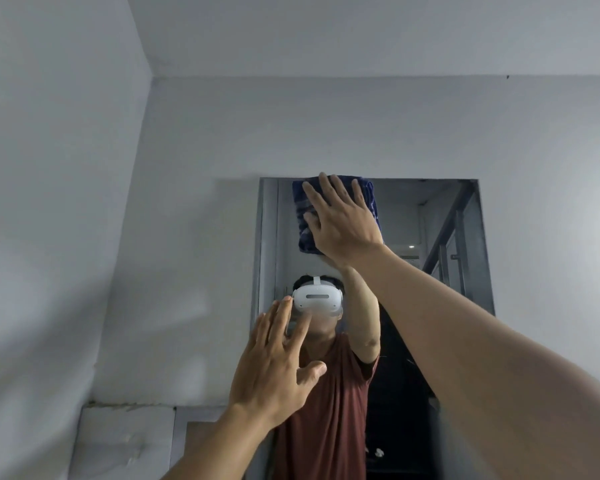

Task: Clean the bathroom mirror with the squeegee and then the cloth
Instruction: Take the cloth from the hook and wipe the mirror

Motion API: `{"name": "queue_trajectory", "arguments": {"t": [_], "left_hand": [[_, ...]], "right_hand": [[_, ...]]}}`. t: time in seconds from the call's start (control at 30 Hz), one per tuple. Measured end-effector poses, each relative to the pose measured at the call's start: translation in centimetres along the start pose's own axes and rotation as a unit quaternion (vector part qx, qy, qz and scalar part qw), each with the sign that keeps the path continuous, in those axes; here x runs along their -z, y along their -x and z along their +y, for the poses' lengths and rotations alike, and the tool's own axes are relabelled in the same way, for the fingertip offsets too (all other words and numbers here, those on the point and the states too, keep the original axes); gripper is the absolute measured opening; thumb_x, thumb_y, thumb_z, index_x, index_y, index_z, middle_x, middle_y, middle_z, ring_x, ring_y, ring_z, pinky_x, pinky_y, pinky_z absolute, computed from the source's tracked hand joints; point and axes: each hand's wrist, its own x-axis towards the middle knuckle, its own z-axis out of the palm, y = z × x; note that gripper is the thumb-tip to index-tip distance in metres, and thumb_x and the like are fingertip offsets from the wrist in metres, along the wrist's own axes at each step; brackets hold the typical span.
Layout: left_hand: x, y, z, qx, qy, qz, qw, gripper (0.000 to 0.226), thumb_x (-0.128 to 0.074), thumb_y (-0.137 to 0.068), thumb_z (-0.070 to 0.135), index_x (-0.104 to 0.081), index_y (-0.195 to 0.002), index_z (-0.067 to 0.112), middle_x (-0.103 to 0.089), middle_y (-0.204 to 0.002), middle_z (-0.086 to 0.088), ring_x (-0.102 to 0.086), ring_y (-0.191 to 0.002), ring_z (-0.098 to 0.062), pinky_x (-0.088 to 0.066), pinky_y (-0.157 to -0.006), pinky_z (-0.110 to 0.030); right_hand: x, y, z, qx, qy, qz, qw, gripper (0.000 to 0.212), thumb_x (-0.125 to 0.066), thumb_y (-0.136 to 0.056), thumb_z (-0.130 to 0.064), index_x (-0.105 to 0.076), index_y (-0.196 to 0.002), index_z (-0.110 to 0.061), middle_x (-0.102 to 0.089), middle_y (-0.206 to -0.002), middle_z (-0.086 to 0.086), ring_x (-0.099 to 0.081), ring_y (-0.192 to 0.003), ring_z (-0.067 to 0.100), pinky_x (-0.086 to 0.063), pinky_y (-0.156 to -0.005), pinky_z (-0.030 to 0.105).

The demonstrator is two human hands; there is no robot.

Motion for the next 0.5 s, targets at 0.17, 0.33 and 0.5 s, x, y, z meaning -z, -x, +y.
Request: {"name": "queue_trajectory", "arguments": {"t": [0.17, 0.33, 0.5], "left_hand": [[0.3, -0.1, 0.1, 0.011, 0.010, -0.005, 1.000, 0.087, -0.049, -0.087, 0.071, -0.026, -0.158, 0.026, -0.022, -0.165, -0.013, -0.025, -0.150, -0.032, -0.033, -0.118, -0.045], [0.8, -0.4, 0.3, 0.010, 0.012, -0.010, 1.000, 0.094, -0.061, -0.082, 0.070, -0.025, -0.158, 0.028, -0.026, -0.163, -0.014, -0.027, -0.149, -0.033, -0.036, -0.116, -0.046], [0.6, -0.3, 0.1, 0.008, 0.022, -0.018, 1.000, 0.092, -0.061, -0.082, 0.068, -0.026, -0.158, 0.030, -0.025, -0.163, -0.014, -0.023, -0.151, -0.032, -0.038, -0.116, -0.049]], "right_hand": [[0.8, 2.5, 4.1, -0.040, 0.007, -0.009, 0.999, 0.069, -0.032, -0.100, -0.054, -0.020, -0.159, -0.021, -0.015, -0.168, 0.013, -0.010, -0.155, 0.030, -0.004, -0.125, 0.055], [1.5, 4.4, 8.1, -0.079, 0.015, -0.005, 0.997, 0.065, -0.033, -0.100, -0.053, -0.025, -0.156, -0.020, -0.015, -0.168, 0.014, -0.010, -0.156, 0.030, -0.004, -0.125, 0.056], [2.7, 5.2, 11.6, -0.121, 0.005, -0.002, 0.993, 0.066, -0.033, -0.103, -0.051, -0.020, -0.159, -0.021, -0.012, -0.168, 0.015, -0.007, -0.156, 0.030, -0.002, -0.126, 0.051]]}}
